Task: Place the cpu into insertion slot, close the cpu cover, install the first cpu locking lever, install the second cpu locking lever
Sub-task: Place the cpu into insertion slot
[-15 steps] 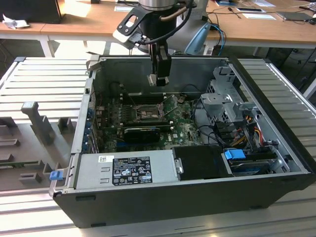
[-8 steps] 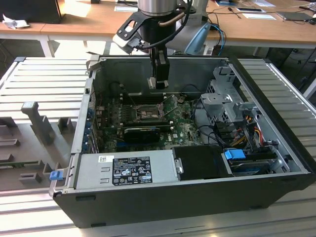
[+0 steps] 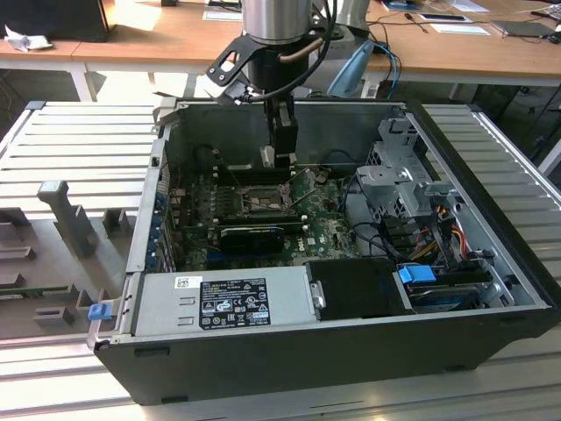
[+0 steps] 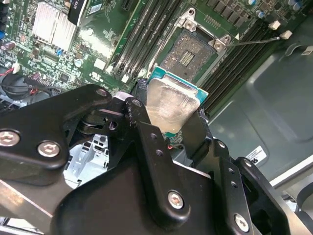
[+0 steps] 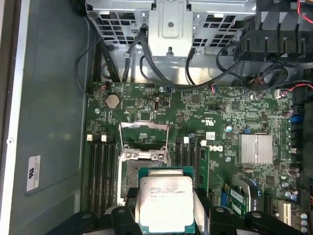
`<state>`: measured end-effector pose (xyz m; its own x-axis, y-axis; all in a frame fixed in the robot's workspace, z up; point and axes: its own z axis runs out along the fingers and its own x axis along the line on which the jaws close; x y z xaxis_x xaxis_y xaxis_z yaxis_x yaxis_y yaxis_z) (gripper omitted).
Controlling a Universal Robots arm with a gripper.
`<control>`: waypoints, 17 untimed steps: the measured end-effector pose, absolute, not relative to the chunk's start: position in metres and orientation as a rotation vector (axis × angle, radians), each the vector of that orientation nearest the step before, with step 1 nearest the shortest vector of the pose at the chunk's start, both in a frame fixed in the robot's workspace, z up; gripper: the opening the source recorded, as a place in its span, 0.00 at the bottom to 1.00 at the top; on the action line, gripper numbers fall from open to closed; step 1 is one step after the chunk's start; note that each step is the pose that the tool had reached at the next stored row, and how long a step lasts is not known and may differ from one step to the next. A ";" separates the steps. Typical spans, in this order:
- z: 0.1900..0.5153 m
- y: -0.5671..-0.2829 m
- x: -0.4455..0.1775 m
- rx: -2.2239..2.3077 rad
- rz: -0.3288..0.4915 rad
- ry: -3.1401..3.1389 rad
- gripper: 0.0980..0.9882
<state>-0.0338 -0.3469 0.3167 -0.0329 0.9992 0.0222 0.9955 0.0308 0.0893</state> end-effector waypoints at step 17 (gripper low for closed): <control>0.286 -0.347 -0.036 2.261 0.118 2.107 0.48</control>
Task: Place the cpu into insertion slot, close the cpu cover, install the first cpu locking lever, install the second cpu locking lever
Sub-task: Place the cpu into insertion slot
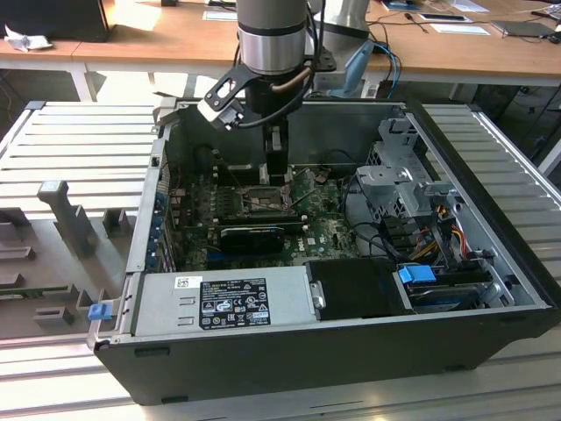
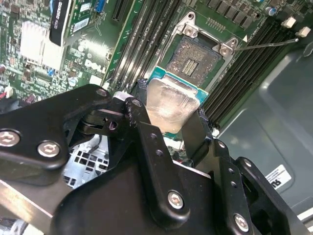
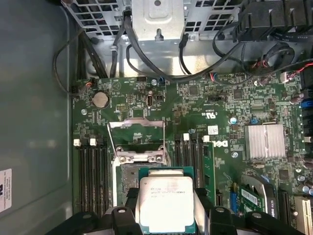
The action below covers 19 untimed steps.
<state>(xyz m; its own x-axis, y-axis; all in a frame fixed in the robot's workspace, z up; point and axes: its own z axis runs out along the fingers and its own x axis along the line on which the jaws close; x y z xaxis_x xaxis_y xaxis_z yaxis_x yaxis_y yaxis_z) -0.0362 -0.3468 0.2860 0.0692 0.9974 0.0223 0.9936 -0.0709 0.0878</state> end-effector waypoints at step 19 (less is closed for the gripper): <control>0.259 -0.345 -0.041 2.182 0.128 2.197 0.48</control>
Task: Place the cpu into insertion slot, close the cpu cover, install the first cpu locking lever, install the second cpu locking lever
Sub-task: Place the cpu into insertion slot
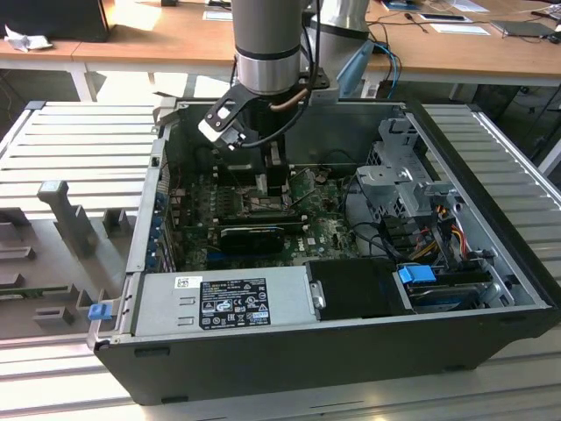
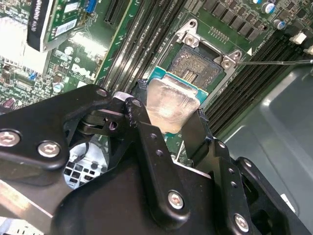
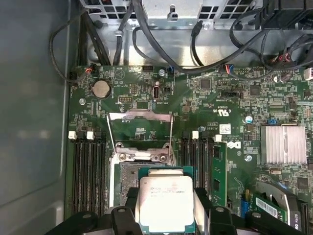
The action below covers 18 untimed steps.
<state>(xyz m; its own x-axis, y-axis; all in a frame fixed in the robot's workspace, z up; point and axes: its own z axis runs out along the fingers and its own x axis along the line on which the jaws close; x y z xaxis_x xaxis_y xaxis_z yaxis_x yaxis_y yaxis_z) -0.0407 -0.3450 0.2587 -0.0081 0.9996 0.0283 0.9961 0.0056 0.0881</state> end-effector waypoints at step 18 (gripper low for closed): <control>0.230 -0.336 -0.047 2.182 0.128 2.197 0.48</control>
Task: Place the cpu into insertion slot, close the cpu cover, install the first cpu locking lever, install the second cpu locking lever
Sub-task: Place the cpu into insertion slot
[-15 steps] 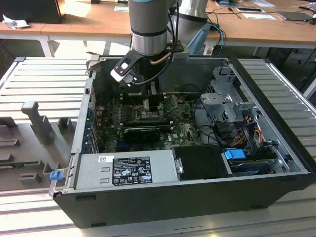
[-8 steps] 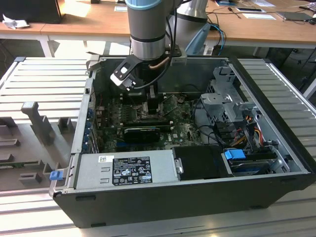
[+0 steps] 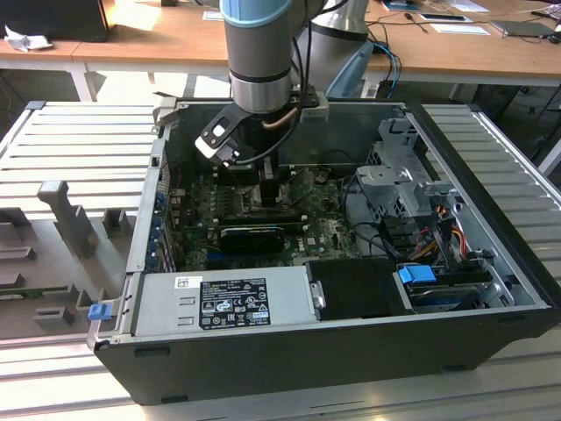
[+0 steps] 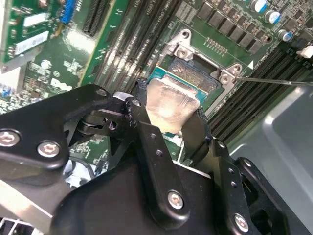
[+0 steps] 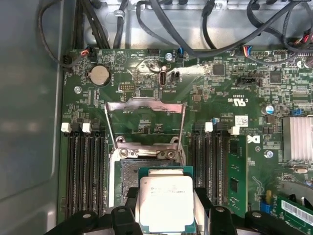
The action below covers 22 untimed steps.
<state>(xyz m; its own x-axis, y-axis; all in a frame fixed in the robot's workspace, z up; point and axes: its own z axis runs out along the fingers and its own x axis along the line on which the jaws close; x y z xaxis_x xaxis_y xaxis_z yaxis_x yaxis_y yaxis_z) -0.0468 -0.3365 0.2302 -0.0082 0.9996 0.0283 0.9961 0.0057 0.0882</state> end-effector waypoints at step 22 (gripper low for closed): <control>0.203 -0.324 -0.048 2.206 0.126 2.171 0.48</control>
<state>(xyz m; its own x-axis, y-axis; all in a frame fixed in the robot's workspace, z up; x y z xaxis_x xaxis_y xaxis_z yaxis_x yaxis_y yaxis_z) -0.0478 -0.3237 0.2030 0.0147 0.9995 0.0270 0.9960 -0.0170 0.0880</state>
